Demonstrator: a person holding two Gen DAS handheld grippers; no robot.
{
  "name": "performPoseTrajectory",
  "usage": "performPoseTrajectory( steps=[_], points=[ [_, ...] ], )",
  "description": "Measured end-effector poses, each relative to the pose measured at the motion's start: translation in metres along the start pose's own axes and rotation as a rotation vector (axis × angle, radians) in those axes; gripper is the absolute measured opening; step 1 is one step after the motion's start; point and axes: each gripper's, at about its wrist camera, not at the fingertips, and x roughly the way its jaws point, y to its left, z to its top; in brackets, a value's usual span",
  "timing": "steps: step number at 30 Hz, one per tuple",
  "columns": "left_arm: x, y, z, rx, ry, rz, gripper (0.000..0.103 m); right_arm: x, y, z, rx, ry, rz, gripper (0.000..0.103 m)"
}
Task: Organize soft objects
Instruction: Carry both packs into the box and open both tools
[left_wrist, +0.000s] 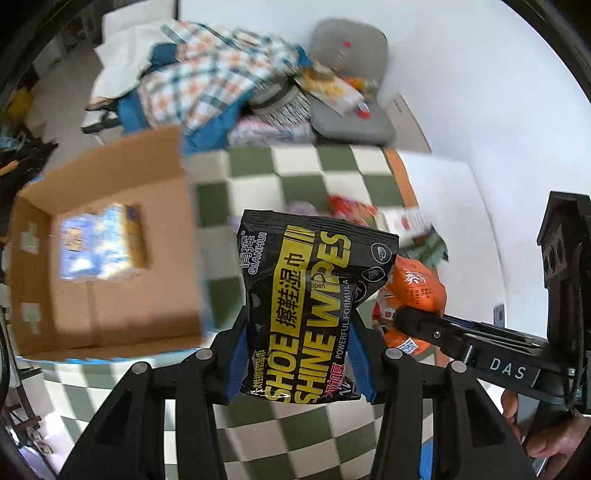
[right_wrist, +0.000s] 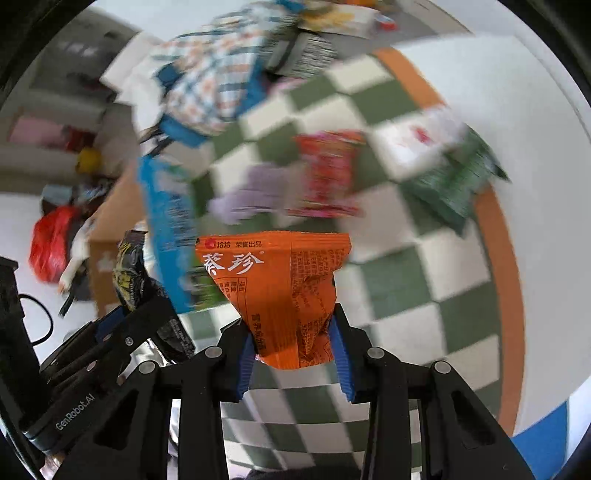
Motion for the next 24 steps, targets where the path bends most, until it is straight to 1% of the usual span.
performPoseTrajectory(
  steps=[1,2,5,6,7,8,9,10,11,12,14,15,16,19,21,22,24],
  points=[
    [-0.008,0.014,0.005,-0.013,-0.016,0.006,0.045,-0.002,0.011,0.0,-0.019,-0.002,0.01,0.039],
    [-0.02,0.03,0.007,-0.026,-0.033,0.018,0.045,-0.004,0.032,0.002,-0.055,-0.003,0.023,0.039],
    [-0.038,0.07,0.012,-0.057,-0.064,0.061,0.045,0.001,0.094,0.007,-0.14,-0.001,0.039,0.039],
    [-0.044,0.093,0.015,-0.078,-0.075,0.083,0.045,0.006,0.117,0.01,-0.17,0.0,0.038,0.039],
    [-0.048,0.11,0.018,-0.093,-0.079,0.102,0.045,0.008,0.13,0.012,-0.186,0.001,0.037,0.039],
    [-0.047,0.122,0.019,-0.102,-0.08,0.118,0.045,0.015,0.152,0.016,-0.212,0.004,0.034,0.039],
    [-0.048,0.147,0.024,-0.124,-0.078,0.143,0.045,0.02,0.164,0.019,-0.223,0.005,0.029,0.039],
    [-0.049,0.163,0.026,-0.136,-0.073,0.156,0.045,0.028,0.181,0.023,-0.24,0.007,0.019,0.039],
    [-0.048,0.179,0.029,-0.149,-0.067,0.172,0.045,0.037,0.2,0.028,-0.263,0.009,-0.003,0.039],
    [-0.043,0.203,0.036,-0.165,-0.054,0.196,0.045,0.047,0.216,0.033,-0.283,0.009,-0.029,0.039],
    [-0.035,0.231,0.043,-0.191,-0.037,0.216,0.045,0.062,0.24,0.04,-0.306,0.015,-0.07,0.039],
    [-0.027,0.252,0.049,-0.21,-0.019,0.226,0.045,0.071,0.25,0.045,-0.313,0.023,-0.086,0.039],
    [-0.022,0.263,0.053,-0.221,-0.009,0.232,0.045,0.083,0.264,0.051,-0.325,0.032,-0.114,0.039],
    [0.0,0.298,0.066,-0.249,0.036,0.246,0.045,0.106,0.286,0.061,-0.352,0.043,-0.179,0.039],
    [0.011,0.309,0.072,-0.254,0.063,0.248,0.045,0.127,0.3,0.068,-0.366,0.059,-0.228,0.039],
    [0.022,0.317,0.076,-0.253,0.087,0.254,0.045,0.136,0.304,0.072,-0.37,0.064,-0.247,0.039],
    [0.036,0.326,0.082,-0.244,0.11,0.271,0.045,0.148,0.309,0.077,-0.377,0.07,-0.281,0.039]
  ],
)
